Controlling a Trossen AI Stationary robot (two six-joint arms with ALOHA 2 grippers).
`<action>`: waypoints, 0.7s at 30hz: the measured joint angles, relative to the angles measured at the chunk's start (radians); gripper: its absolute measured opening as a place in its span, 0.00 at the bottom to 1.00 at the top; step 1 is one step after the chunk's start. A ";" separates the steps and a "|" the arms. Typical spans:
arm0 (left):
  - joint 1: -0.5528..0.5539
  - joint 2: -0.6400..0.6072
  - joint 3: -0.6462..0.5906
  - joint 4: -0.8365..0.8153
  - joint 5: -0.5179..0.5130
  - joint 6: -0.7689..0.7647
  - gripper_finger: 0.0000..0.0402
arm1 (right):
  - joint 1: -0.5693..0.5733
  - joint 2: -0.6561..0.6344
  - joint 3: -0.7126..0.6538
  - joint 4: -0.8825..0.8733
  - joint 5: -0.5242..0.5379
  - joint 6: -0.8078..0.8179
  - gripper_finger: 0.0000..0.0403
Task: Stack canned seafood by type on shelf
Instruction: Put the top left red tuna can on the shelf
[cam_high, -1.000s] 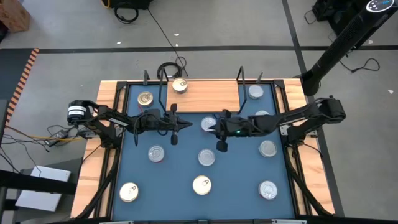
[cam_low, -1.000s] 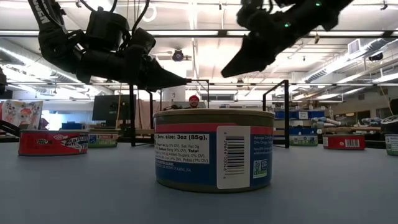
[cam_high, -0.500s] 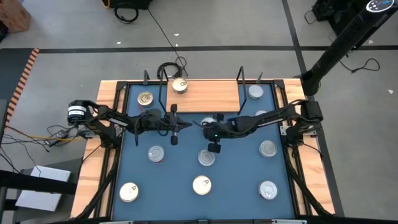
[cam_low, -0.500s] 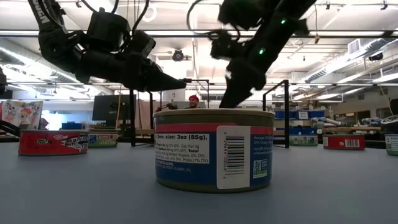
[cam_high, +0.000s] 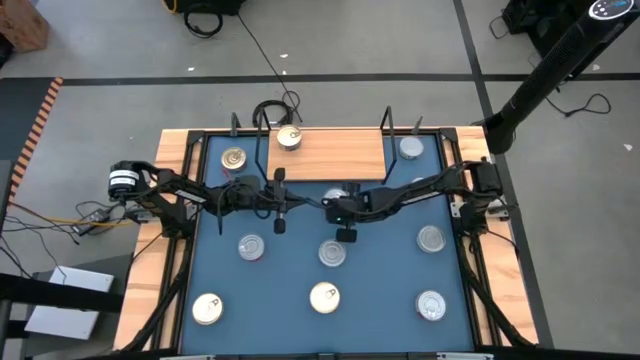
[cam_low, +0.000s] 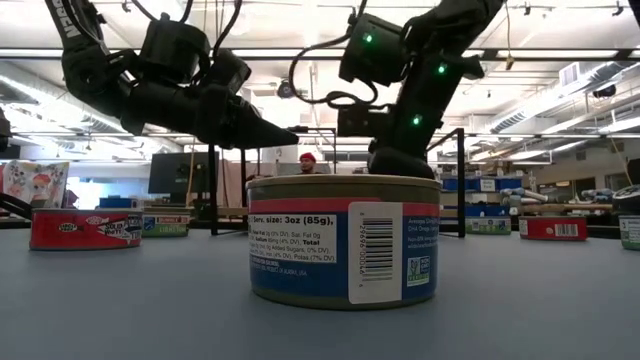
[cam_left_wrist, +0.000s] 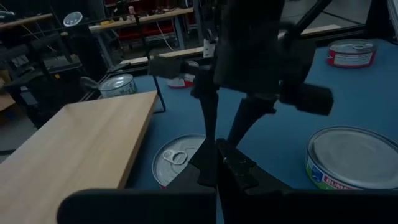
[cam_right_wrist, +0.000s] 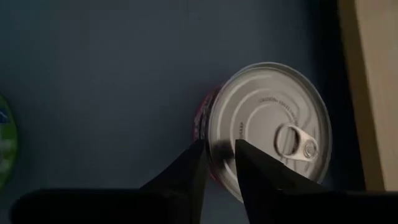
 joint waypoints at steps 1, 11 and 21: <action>0.000 0.000 0.000 0.000 0.000 0.000 0.00 | 0.000 0.002 0.000 -0.003 0.003 -0.012 0.24; 0.000 0.000 0.000 -0.002 0.000 0.000 0.00 | -0.002 0.025 0.003 0.000 0.014 -0.096 0.11; 0.000 0.000 0.000 -0.001 0.000 -0.001 0.00 | -0.023 -0.043 -0.002 -0.025 -0.165 -0.066 0.01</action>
